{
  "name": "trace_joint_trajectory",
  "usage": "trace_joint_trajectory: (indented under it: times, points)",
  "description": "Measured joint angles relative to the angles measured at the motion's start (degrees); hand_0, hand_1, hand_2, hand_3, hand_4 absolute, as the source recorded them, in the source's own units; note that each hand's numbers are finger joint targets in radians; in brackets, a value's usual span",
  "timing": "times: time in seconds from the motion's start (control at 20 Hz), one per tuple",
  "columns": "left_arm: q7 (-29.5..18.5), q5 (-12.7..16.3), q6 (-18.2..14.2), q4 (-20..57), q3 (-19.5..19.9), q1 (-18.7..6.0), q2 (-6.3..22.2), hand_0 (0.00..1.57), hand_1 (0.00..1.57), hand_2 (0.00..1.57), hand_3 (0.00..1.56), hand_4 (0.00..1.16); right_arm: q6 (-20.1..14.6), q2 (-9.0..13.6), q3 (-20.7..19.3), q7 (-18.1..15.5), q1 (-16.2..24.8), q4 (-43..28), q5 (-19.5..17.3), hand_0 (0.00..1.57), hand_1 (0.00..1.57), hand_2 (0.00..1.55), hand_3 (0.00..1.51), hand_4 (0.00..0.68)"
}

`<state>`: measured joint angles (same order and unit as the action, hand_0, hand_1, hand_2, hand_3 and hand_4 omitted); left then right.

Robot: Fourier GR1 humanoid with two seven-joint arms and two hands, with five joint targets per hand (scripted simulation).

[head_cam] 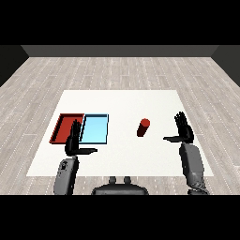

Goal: Pick the red can and put it in the red box

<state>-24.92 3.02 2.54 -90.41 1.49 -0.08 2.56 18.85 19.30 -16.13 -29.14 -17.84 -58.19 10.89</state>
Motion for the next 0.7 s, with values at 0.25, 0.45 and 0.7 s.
trace_joint_trajectory:
  times: [0.25, 0.45, 0.7]
  points:
    - [1.04, 1.77, 1.1, -1.21, 1.18, -0.57, 0.72, 0.0, 0.0, 0.0, 0.0, 0.0, 0.48, -0.36, 0.73, 1.6, -0.95, 0.52, 0.17, 0.0, 0.0, 0.0, 0.0, 0.0]
    - [0.64, 0.79, 0.09, -0.95, 0.03, -0.76, -0.43, 0.0, 0.0, 0.0, 0.0, 0.0, 0.09, -1.15, 0.92, 4.22, -2.73, 1.29, 1.11, 0.0, 0.0, 0.0, 0.0, 0.0]
    - [0.66, 1.4, 0.04, -0.81, 0.34, -0.88, -0.65, 0.0, 0.0, 0.0, 0.0, 0.0, -0.79, -3.31, 2.18, 5.25, -4.75, 4.06, 0.85, 0.0, 0.0, 0.0, 0.0, 0.0]
